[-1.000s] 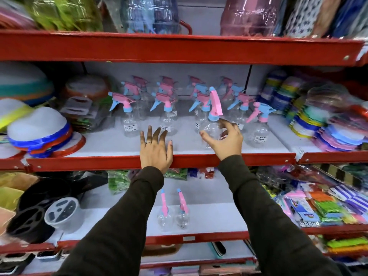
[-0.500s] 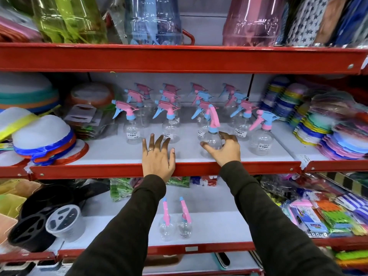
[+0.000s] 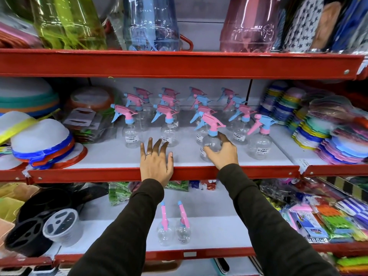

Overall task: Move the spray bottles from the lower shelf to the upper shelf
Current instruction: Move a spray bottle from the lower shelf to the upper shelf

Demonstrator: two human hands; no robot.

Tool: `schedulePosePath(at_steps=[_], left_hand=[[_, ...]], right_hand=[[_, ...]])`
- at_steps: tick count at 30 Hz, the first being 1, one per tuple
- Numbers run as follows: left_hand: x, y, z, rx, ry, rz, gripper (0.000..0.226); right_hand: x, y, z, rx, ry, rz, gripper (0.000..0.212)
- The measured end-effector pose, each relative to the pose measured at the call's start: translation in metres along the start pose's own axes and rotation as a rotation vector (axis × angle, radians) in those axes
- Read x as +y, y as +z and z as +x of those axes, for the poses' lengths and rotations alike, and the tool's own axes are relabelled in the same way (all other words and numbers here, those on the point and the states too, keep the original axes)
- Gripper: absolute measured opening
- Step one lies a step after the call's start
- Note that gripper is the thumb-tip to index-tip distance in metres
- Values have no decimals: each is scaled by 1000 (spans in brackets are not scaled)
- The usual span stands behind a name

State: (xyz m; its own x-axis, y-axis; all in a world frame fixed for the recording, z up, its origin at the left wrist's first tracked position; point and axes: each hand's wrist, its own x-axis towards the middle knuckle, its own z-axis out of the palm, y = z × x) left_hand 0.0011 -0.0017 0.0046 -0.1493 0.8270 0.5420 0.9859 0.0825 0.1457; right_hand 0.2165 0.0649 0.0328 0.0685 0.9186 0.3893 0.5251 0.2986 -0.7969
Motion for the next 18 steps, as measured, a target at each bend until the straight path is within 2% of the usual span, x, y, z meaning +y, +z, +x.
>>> schedulePosePath(at_steps=[2, 5, 8, 18], left_hand=[[0, 0, 0, -3, -3, 3, 61], [0, 1, 0, 8, 0, 2, 61], [0, 2, 0, 13, 1, 1, 59], [-2, 2, 0, 1, 6, -1, 60]], right_hand=[[0, 1, -2, 37, 1, -21, 84], [1, 3, -3, 101, -17, -56, 73], [4, 5, -3, 95, -20, -25, 63], [6, 11, -1, 49, 9, 16, 69]])
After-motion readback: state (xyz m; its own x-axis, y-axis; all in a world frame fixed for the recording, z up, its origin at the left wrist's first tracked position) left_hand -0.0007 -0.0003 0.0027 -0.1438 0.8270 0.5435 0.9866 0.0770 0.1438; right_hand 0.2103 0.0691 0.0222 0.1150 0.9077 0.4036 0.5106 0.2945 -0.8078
